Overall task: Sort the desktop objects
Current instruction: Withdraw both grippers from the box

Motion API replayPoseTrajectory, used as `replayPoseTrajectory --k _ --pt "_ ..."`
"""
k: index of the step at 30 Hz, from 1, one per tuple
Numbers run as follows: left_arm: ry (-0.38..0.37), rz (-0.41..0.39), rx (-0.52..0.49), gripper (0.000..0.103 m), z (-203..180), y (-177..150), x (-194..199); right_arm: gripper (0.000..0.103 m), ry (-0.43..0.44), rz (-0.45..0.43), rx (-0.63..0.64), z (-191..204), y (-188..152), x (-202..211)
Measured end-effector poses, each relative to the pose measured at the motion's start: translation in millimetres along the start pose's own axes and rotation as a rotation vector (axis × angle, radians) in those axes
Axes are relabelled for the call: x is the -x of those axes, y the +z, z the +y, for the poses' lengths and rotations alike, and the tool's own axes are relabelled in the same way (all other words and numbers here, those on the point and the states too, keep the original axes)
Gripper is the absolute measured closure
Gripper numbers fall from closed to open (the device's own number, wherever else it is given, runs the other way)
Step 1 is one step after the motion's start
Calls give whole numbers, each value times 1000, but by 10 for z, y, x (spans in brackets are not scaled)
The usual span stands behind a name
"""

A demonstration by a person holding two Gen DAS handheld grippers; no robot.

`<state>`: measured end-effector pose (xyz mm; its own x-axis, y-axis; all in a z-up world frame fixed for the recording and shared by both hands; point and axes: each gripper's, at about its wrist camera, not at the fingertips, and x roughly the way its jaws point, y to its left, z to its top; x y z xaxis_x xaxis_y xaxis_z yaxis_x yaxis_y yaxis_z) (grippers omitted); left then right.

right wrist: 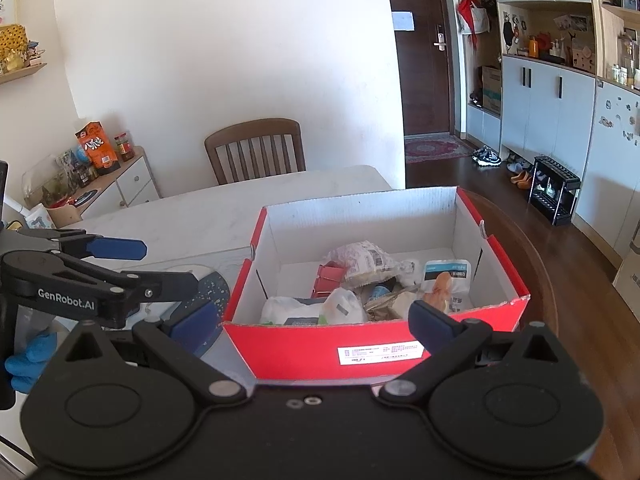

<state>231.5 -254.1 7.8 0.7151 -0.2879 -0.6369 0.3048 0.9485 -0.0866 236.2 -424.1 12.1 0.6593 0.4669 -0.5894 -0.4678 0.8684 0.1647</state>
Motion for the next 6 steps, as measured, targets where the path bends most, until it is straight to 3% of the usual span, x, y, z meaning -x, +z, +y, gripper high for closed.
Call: replayPoseTrajectory --k 6 --pt "-13 5 0 1 3 -23 23 1 -5 4 -6 8 -12 0"
